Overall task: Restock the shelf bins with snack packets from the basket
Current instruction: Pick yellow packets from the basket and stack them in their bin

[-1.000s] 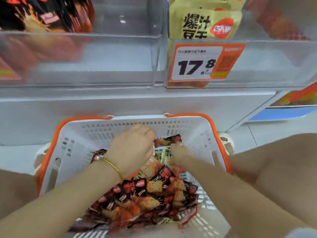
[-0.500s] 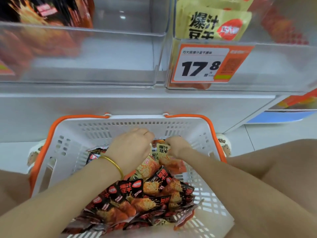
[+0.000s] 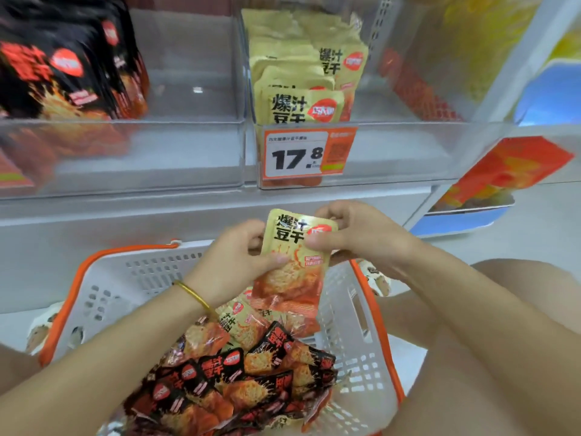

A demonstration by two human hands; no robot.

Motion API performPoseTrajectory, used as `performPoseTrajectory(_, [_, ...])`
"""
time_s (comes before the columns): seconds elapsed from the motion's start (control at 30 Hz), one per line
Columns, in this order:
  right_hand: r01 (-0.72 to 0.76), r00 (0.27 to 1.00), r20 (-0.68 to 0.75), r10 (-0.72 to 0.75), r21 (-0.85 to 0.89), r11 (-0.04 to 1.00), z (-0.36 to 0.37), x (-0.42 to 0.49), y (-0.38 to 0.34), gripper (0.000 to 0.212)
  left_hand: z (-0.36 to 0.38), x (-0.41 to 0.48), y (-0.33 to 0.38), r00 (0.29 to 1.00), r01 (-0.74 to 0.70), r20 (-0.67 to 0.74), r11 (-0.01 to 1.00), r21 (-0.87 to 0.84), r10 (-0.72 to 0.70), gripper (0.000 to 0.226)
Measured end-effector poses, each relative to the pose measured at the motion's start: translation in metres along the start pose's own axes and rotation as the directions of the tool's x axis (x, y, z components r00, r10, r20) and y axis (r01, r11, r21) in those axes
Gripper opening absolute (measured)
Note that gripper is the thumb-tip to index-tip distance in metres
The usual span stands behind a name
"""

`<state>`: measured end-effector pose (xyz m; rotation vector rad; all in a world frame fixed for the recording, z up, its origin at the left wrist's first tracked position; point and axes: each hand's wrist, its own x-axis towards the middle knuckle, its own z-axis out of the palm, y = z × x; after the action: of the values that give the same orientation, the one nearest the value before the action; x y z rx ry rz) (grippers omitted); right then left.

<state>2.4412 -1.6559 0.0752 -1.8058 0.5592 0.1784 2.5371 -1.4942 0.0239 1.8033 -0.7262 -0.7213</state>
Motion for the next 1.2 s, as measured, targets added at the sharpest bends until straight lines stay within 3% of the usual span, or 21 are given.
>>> performPoseTrajectory(0.07, [-0.001, 1.0, 0.014, -0.001, 0.112, 0.994, -0.007, -0.014, -0.004, 0.029, -0.002, -0.002, 0.022, 0.997, -0.056, -0.061, 0.997, -0.061, 0.052, 0.024])
performPoseTrajectory(0.2, [0.172, 0.985, -0.04, -0.168, 0.109, 0.979, -0.028, -0.035, -0.03, 0.024, -0.006, 0.002, 0.086, 0.963, -0.235, -0.137, 0.972, -0.021, 0.23, 0.016])
performPoseTrajectory(0.27, [0.276, 0.956, -0.146, -0.255, 0.146, 0.95, -0.053, -0.039, -0.052, 0.024, -0.011, 0.009, 0.115, 0.894, -0.357, -0.244, 0.926, 0.123, 0.377, 0.014])
performPoseTrajectory(0.33, [0.369, 0.9, -0.296, -0.32, 0.128, 0.921, -0.085, -0.039, -0.075, 0.016, -0.019, 0.019, 0.139, 0.761, -0.438, -0.338, 0.823, 0.36, 0.553, 0.014])
performPoseTrajectory(0.4, [0.414, 0.831, -0.436, -0.347, 0.068, 0.908, -0.11, -0.03, -0.092, 0.013, -0.026, 0.031, 0.154, 0.656, -0.426, -0.275, 0.646, 0.633, 0.703, 0.022])
performPoseTrajectory(0.43, [0.408, 0.799, -0.494, -0.343, 0.025, 0.913, -0.12, -0.019, -0.098, 0.014, -0.029, 0.039, 0.159, 0.651, -0.382, -0.199, 0.542, 0.749, 0.733, 0.031])
performPoseTrajectory(0.53, [0.254, 0.79, -0.536, -0.296, -0.152, 0.955, -0.137, 0.034, -0.105, 0.018, -0.035, 0.064, 0.166, 0.783, -0.171, -0.051, 0.293, 0.941, 0.62, 0.068])
performPoseTrajectory(0.6, [0.091, 0.846, -0.495, -0.197, -0.23, 0.969, -0.136, 0.068, -0.101, 0.025, -0.034, 0.076, 0.162, 0.857, -0.063, -0.051, 0.202, 0.977, 0.513, 0.076])
performPoseTrajectory(0.67, [-0.024, 0.879, -0.47, -0.081, -0.213, 0.977, -0.131, 0.091, -0.096, 0.035, -0.033, 0.081, 0.152, 0.886, -0.023, -0.052, 0.155, 0.988, 0.461, 0.079])
performPoseTrajectory(0.73, [-0.068, 0.87, -0.491, -0.045, -0.209, 0.975, -0.128, 0.107, -0.092, 0.037, -0.033, 0.081, 0.145, 0.886, -0.012, -0.051, 0.133, 0.991, 0.461, 0.089])
performPoseTrajectory(0.83, [-0.134, 0.837, -0.542, -0.076, -0.337, 0.932, -0.127, 0.118, -0.092, 0.032, -0.033, 0.081, 0.144, 0.874, -0.013, -0.062, 0.15, 0.989, 0.483, 0.092])
performPoseTrajectory(1.2, [-0.084, 0.878, -0.472, -0.082, -0.32, 0.944, -0.121, 0.12, -0.096, 0.022, -0.033, 0.081, 0.144, 0.879, -0.015, -0.065, 0.165, 0.986, 0.473, 0.091])
